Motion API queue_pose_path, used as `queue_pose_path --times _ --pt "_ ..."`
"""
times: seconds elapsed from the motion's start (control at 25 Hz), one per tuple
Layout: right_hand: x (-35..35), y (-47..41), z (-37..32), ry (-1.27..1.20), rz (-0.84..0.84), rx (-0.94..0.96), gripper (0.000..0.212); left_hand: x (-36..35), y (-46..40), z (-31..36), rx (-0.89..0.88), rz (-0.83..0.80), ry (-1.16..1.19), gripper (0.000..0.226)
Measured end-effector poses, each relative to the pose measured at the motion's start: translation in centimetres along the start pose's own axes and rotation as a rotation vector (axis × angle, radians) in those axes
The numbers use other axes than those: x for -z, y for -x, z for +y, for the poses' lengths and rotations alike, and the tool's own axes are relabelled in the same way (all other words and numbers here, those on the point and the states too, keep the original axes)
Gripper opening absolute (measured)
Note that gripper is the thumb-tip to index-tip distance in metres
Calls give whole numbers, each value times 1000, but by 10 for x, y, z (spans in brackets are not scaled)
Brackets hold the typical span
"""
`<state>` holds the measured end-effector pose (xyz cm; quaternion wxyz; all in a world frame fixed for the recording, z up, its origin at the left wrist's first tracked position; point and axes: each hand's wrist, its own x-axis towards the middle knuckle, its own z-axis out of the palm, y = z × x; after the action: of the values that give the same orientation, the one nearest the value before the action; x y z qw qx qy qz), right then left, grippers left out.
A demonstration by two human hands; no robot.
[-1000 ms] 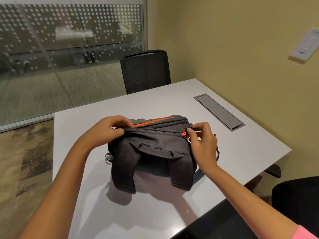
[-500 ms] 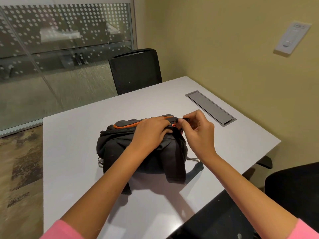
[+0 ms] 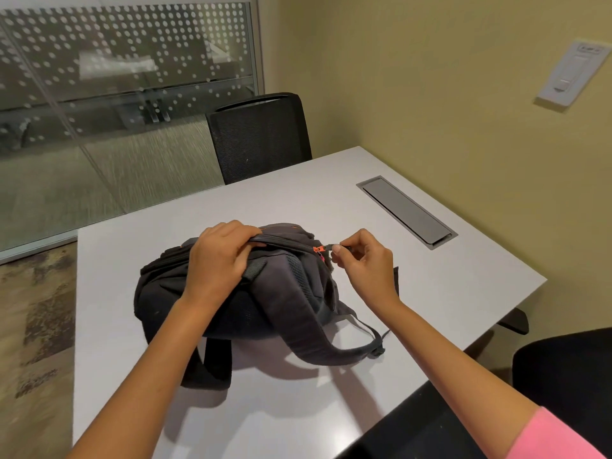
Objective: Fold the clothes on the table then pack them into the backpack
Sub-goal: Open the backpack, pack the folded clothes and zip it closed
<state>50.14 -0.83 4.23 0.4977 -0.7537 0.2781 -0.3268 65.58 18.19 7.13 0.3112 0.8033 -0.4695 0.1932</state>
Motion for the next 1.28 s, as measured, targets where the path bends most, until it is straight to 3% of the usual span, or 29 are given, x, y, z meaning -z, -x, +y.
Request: queue_pose_path --times 0.72,1.0,1.28 --pt "-55 -39 81 310 -155 -160 14 31 39 -34 175 121 47 24" --pt "-65 -48 113 448 -200 -183 20 24 36 -27 162 80 63 28" --pt "-64 -54 106 687 -357 -168 4 30 27 -15 232 -67 114 22"
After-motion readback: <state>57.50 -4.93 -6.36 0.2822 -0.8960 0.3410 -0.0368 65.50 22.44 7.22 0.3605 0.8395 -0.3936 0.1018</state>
